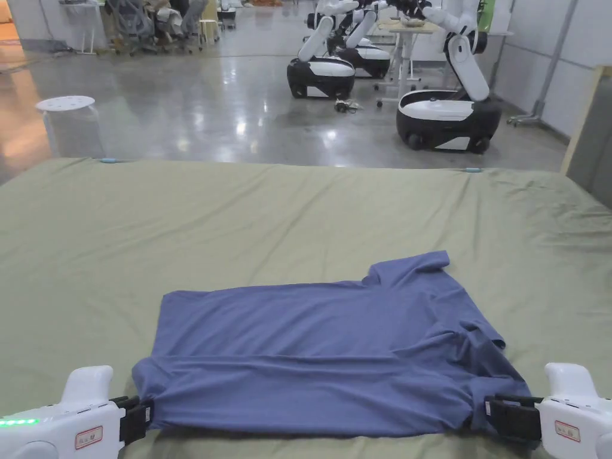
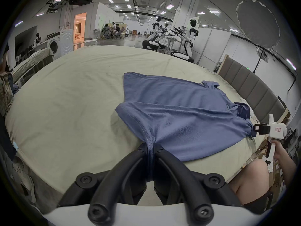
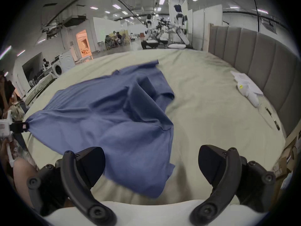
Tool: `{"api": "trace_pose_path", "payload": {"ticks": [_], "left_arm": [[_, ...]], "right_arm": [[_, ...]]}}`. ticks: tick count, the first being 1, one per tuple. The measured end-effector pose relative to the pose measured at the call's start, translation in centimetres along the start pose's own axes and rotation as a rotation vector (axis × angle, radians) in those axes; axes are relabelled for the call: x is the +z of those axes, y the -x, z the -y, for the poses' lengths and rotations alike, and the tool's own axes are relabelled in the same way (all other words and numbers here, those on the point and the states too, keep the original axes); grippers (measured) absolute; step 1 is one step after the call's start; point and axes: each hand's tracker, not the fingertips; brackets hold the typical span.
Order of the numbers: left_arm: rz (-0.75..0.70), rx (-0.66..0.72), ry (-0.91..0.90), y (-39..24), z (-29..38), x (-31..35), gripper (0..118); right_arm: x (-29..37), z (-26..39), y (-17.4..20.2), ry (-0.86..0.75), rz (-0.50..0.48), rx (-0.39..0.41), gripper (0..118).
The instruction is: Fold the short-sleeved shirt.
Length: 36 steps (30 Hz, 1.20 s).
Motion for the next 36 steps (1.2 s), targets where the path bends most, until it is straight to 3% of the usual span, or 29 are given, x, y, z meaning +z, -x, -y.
{"api": "trace_pose_path", "payload": {"ticks": [3, 4, 5, 6, 7, 9, 12, 25, 30, 31, 32, 33, 34, 35, 36], "left_arm": [[-0.007, -0.019, 0.006, -0.1, -0.2, -0.3, 4], [-0.009, -0.021, 0.010, -0.2, -0.2, -0.4, 4], [-0.012, -0.025, 0.012, -0.3, -0.3, -0.5, 4], [-0.013, -0.029, 0.013, -0.3, -0.4, -0.5, 4], [-0.014, -0.032, 0.012, -0.3, -0.4, -0.4, 4], [-0.015, -0.031, 0.007, -0.5, -0.6, -0.3, 4], [-0.010, -0.023, 0.001, -0.3, -0.8, -0.1, 4], [-0.008, -0.070, -0.010, 0.4, 1.9, 7.6, 4], [-0.031, -0.063, 0.055, 1.5, 4.9, 5.1, 6], [-0.037, -0.045, 0.057, 1.6, 5.2, 4.6, 13], [-0.039, -0.009, 0.049, 1.9, 5.5, 4.4, 33], [-0.043, 0.044, 0.037, 2.4, 5.7, 4.4, 65], [-0.040, 0.084, 0.017, 2.8, 5.8, 4.7, 107], [-0.034, 0.129, -0.012, 3.1, 5.8, 5.3, 117], [0.007, 0.171, -0.073, 3.6, 5.8, 6.5, 113]], "right_arm": [[-1.5, -0.1, -0.9, 0.080, -0.064, -0.119, 110], [-1.5, 0.0, -1.4, 0.109, -0.119, -0.168, 85], [-1.3, 0.2, -1.6, 0.091, -0.146, -0.199, 52], [-0.7, 0.3, -1.5, 0.053, -0.080, -0.173, 18], [-0.2, 0.4, -1.5, 0.026, -0.075, -0.142, 8], [0.2, 0.6, -1.8, -0.005, -0.170, -0.192, 8], [0.7, 0.3, -1.6, -0.006, -0.144, -0.145, 8], [12.9, 4.8, -0.8, -0.130, -0.201, -0.142, 8], [10.8, 7.4, -0.1, -0.065, -0.191, -0.142, 8], [10.4, 7.6, -0.2, -0.063, -0.196, -0.167, 8], [10.2, 7.7, -0.2, -0.069, -0.202, -0.192, 18], [9.9, 7.7, -0.6, -0.071, -0.182, -0.232, 48], [10.0, 7.6, -0.7, -0.078, -0.158, -0.233, 108], [10.3, 7.7, -0.8, -0.074, -0.148, -0.248, 116], [11.6, 7.8, -1.1, -0.219, -0.161, -0.269, 111]]}}
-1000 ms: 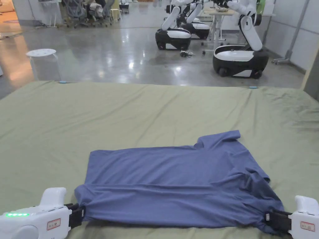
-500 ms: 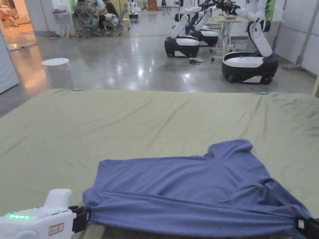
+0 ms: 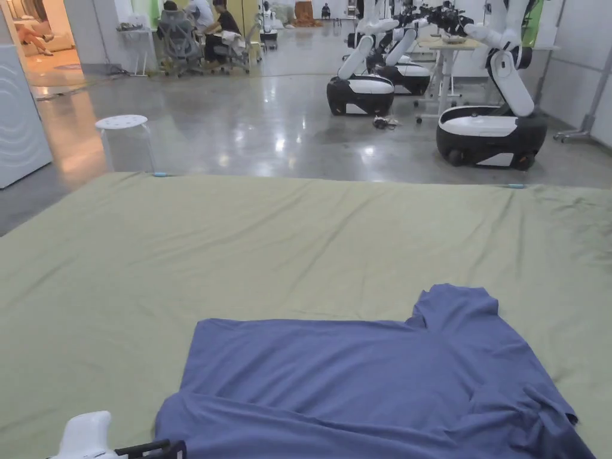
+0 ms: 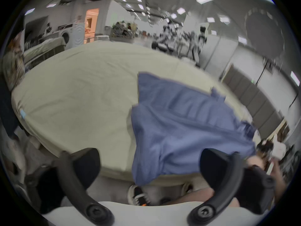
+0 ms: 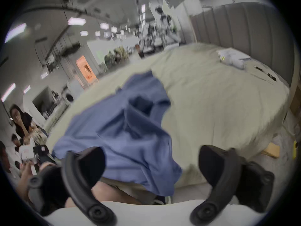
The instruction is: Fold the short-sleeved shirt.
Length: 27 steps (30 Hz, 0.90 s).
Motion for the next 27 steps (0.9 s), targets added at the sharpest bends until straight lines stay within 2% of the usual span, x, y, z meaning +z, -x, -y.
{"api": "trace_pose_path", "payload": {"ticks": [1, 3, 4, 5, 6, 7, 8, 10, 11, 12, 13, 14, 16, 17, 20, 21, 27], "left_arm": [[0.030, 0.032, -0.085, 0.2, -0.5, 1.9, 113], [0.013, 0.010, -0.139, 0.0, -1.4, 5.2, 114], [-0.022, -0.016, -0.173, -0.6, -2.0, 7.1, 113], [-0.058, -0.028, -0.223, -1.1, -2.6, 8.9, 111], [-0.040, -0.061, -0.265, -1.8, -3.2, 10.8, 102], [0.002, -0.104, -0.346, -2.4, -3.3, 12.8, 75], [0.007, -0.160, -0.422, -3.3, -3.8, 14.2, 75], [-0.094, -0.236, -0.560, -5.7, -4.5, 16.3, 53], [-0.140, -0.250, -0.584, -6.1, -4.7, 17.0, 18], [-0.121, -0.263, -0.576, -6.5, -5.3, 17.2, 5], [-0.079, -0.257, -0.553, -6.7, -6.0, 17.2, 5], [-0.050, -0.266, -0.543, -7.0, -6.5, 16.8, 5], [-0.097, -0.311, -0.568, -7.5, -6.8, 15.5, 5], [-0.090, -0.328, -0.553, -7.7, -7.1, 15.0, 5], [-0.065, -0.311, -0.530, -8.0, -7.7, 13.1, 5], [-0.062, -0.318, -0.511, -8.0, -8.1, 12.3, 5], [-0.071, -0.322, -0.392, -7.4, -12.3, 5.9, 5]], "right_arm": [[0.3, 0.1, -2.5, 0.014, -0.032, -0.025, 111], [2.3, -0.7, -2.5, 0.009, 0.003, -0.026, 118], [3.5, -1.2, -2.2, -0.047, 0.015, -0.002, 118], [5.8, -3.7, 1.8, -0.112, 0.033, 0.024, 118], [7.2, -4.7, 3.1, -0.172, 0.035, 0.053, 118], [8.4, -5.8, 4.4, -0.217, 0.004, 0.081, 117], [9.3, -6.7, 5.7, -0.264, -0.008, 0.104, 114], [10.6, -8.5, 8.3, -0.409, -0.027, 0.193, 111], [11.3, -9.0, 9.7, -0.479, -0.024, 0.246, 102], [11.7, -9.4, 11.4, -0.539, -0.005, 0.307, 84], [10.2, -9.1, 9.7, -0.561, 0.026, 0.314, 39], [9.6, -9.3, 10.2, -0.569, 0.064, 0.336, 0], [8.8, -9.3, 9.8, -0.565, 0.011, 0.321, 0], [9.4, -9.4, 14.1, -0.562, -0.036, 0.422, 0], [8.5, -8.0, 15.8, -0.538, -0.024, 0.452, 0], [7.5, -8.9, 14.1, -0.514, -0.031, 0.426, 0], [4.4, -9.7, 13.3, -0.432, -0.024, 0.411, 0]]}}
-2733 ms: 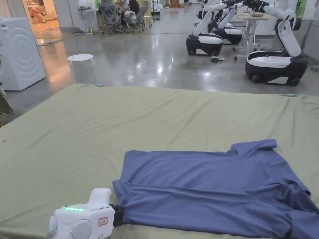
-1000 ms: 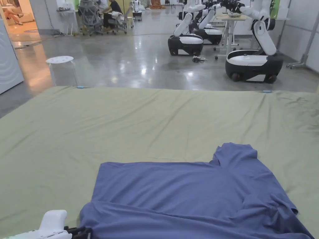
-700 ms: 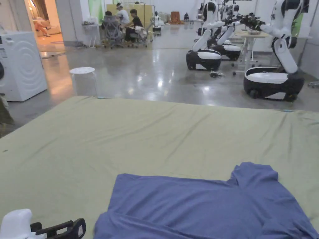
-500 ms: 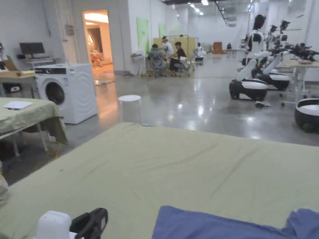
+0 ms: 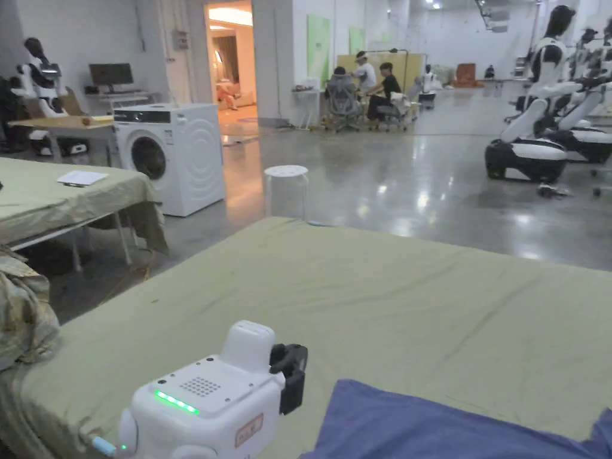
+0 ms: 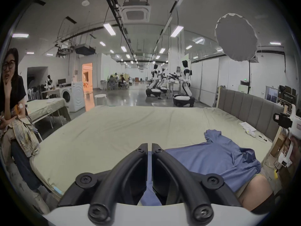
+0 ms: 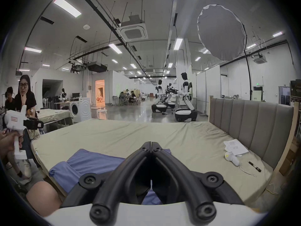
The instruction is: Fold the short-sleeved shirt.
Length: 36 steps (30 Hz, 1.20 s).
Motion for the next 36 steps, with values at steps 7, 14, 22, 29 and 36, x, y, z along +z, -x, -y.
{"api": "trace_pose_path", "payload": {"ticks": [7, 14, 22, 29, 36], "left_arm": [[0.006, 0.005, 0.203, 0.9, 0.5, -13.2, 5], [-0.015, 0.120, 0.423, 2.6, 3.5, -23.6, 5], [-0.023, 0.124, 0.527, 4.0, 6.2, -30.3, 116], [0.000, 0.068, 0.623, 2.7, 8.4, -31.9, 106], [0.060, 0.050, 0.590, 1.7, 7.9, -30.5, 4]], "right_arm": [[-2.2, 0.3, 0.1, 0.040, 0.013, -0.023, 0], [-4.1, 0.2, 0.1, 0.071, 0.026, -0.014, 0], [-6.2, 0.5, 0.2, 0.106, 0.030, -0.008, 0], [-7.9, 0.9, 0.9, 0.129, 0.020, -0.016, 0], [-8.8, 1.7, 0.6, 0.152, 0.007, -0.054, 0]]}}
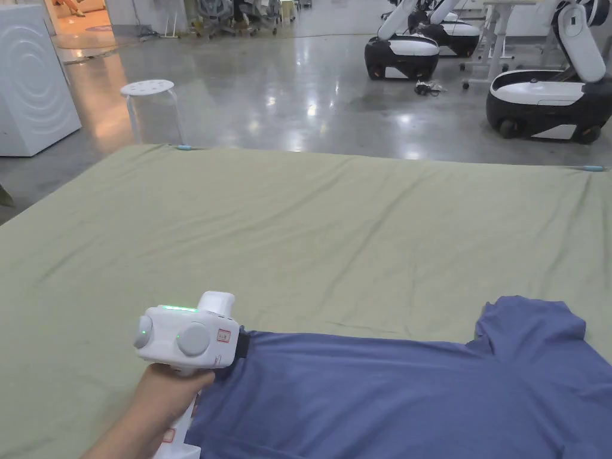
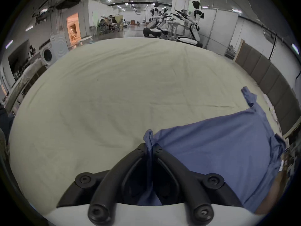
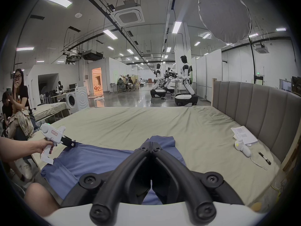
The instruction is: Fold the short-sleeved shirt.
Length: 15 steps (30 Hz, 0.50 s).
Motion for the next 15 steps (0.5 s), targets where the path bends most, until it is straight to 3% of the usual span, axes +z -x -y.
{"api": "trace_pose_path", "payload": {"ticks": [6, 10, 11, 12, 13, 14, 15], "left_arm": [[0.064, 0.015, -0.127, 0.3, -0.2, 4.0, 4], [0.077, -0.022, -0.158, -0.2, -0.4, 5.6, 4], [0.084, -0.025, -0.161, -0.2, -0.5, 5.8, 4], [0.088, -0.034, -0.164, -0.3, -0.4, 5.9, 4], [0.086, -0.033, -0.161, -0.3, -0.5, 5.9, 4], [0.085, -0.028, -0.159, -0.3, -0.5, 5.9, 4], [0.083, -0.024, -0.159, -0.3, -0.5, 5.8, 4]], "right_arm": [[-2.7, 0.4, -1.3, 0.061, -0.049, 0.011, 0], [-8.5, -0.2, -3.6, 0.140, -0.090, 0.024, 0], [-10.2, -0.3, -4.3, 0.173, -0.101, 0.008, 5], [-12.5, -0.4, -5.2, 0.219, -0.118, -0.020, 27], [-15.1, -0.3, -6.0, 0.283, -0.135, -0.049, 87], [-17.6, 0.2, -6.9, 0.365, -0.125, -0.080, 118], [-19.6, -0.1, -7.6, 0.240, -0.106, -0.060, 114]]}}
